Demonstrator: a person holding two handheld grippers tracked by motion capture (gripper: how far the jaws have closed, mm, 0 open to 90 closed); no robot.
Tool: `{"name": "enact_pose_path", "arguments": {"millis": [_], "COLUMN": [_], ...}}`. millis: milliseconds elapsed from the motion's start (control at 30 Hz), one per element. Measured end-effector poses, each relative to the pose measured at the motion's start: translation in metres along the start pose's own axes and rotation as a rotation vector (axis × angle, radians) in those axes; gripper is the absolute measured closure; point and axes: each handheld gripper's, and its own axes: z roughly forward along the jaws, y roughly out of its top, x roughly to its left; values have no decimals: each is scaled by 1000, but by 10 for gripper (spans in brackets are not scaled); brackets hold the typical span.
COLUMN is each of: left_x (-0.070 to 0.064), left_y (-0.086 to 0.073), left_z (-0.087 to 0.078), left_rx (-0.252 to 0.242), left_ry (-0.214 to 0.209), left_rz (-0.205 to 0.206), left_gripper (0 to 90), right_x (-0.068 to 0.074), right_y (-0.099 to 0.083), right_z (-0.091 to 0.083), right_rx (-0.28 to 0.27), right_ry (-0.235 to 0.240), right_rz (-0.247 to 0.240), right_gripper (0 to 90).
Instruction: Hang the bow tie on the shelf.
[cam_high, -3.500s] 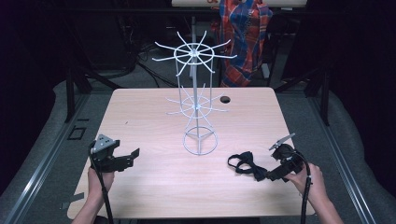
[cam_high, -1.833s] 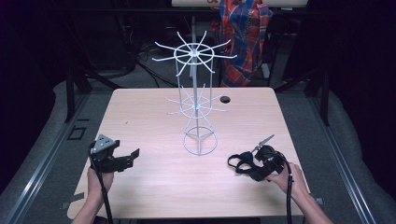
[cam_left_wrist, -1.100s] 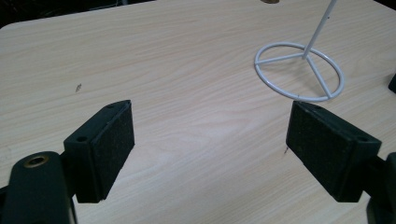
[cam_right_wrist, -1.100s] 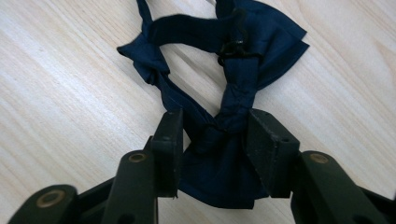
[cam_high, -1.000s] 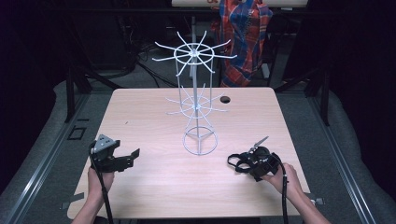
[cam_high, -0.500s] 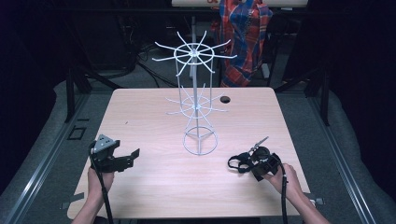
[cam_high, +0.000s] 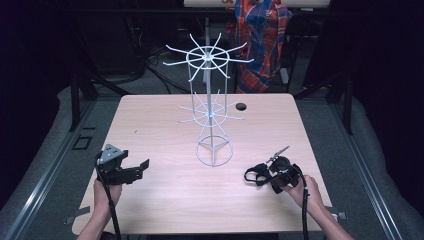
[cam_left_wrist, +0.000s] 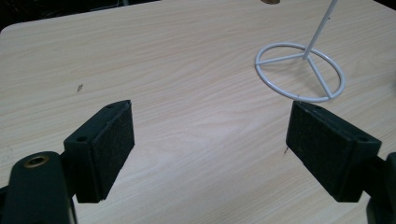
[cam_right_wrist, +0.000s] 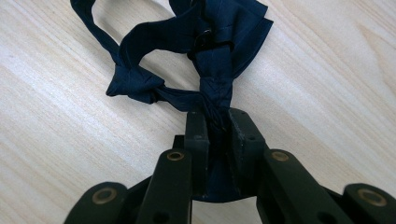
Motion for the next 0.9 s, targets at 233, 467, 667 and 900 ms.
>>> {"name": "enact_pose_path", "arguments": {"millis": [233,467,667,900], "left_x": [0,0,0,0], "left_y": [0,0,0,0], "left_z": [0,0,-1,-1], "left_rx": [0,0,0,0], "left_ry": [-1,0,-1,-2], "left_rz": [1,3,2,1], "left_gripper": [156,156,156,156], "right_x": [-1,-3,-5,-7], "right_y": [1,0,0,-1], "right_z": [-4,-8,-11,-15], "right_rx": [-12,-39,-66,-72], "right_ry": [22,27,33,25], "right_rz": [5,23,42,42], "right_gripper": [795,798,799,800]}}
